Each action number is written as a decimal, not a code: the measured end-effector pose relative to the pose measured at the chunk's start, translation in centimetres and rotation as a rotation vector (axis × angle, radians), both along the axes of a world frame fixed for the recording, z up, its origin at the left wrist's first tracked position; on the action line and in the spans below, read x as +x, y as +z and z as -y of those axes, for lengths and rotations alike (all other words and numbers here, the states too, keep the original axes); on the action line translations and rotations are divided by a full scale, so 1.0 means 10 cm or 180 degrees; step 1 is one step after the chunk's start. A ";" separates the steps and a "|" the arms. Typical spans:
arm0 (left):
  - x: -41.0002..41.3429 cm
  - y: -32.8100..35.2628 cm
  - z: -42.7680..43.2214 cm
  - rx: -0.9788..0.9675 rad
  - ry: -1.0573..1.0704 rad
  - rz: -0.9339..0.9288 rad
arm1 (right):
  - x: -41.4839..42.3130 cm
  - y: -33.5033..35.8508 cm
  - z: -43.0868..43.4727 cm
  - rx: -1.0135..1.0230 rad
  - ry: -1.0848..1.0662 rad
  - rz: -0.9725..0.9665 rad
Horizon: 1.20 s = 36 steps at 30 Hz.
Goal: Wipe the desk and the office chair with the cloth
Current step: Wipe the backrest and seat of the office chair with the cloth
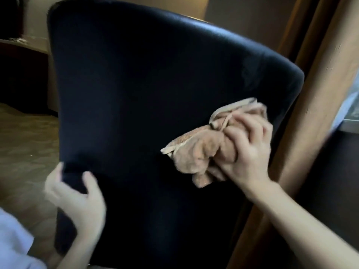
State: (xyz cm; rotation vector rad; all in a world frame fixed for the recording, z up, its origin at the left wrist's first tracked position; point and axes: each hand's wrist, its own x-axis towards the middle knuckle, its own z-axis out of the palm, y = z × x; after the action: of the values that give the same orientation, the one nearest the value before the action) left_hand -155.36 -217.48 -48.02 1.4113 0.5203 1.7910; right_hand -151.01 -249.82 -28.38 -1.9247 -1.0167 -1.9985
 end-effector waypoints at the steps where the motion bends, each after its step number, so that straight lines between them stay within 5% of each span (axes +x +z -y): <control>1: 0.02 0.07 0.15 0.0453 0.0024 0.0004 | 0.01 -0.32 -0.09 0.0036 -0.0032 -0.0195; 3: 0.07 0.14 0.43 0.1021 -0.0005 -0.0232 | -0.02 -1.09 -0.30 -0.0280 0.0005 -0.0773; 6: 0.13 0.14 0.50 0.1214 0.0125 -0.0550 | -0.01 -1.74 -0.53 0.1029 0.1668 -0.2013; 7: 0.13 0.13 0.46 0.1273 0.0210 -0.0609 | 0.01 -1.78 -0.50 0.0731 0.1765 -0.2022; 9: 0.12 0.16 0.41 0.1327 0.0274 -0.0614 | -0.09 -1.40 -0.08 -0.0471 -0.0313 -0.0896; 10: 0.12 0.20 0.41 0.1247 0.0243 -0.0570 | -0.06 -1.26 0.09 -0.0604 -0.0312 -0.0502; 13: 0.06 0.42 0.48 0.0857 -0.0016 -0.0391 | -0.03 -0.40 0.43 0.0684 0.0507 -0.0681; 20: -0.30 2.00 0.23 0.1676 -0.0056 -0.0348 | 0.02 0.98 0.43 0.1849 0.1206 -0.0764; 28: -0.55 3.14 0.35 0.2460 0.0359 -0.0524 | -0.43 1.98 -0.55 0.0313 0.0839 0.0496; 31: -0.53 3.23 0.43 0.2637 0.0230 -0.1012 | -0.39 1.82 -0.70 -0.0205 0.0284 0.0673; 36: -0.54 3.16 0.37 0.2778 0.0502 -0.0991 | 0.08 1.14 0.19 0.0026 -0.0133 0.1152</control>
State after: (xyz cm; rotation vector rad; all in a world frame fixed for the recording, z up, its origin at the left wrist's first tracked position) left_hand -160.72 -221.23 -16.42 2.3106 -0.0400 2.0371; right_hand -150.26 -251.70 -16.95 -1.6248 -1.0477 -2.4287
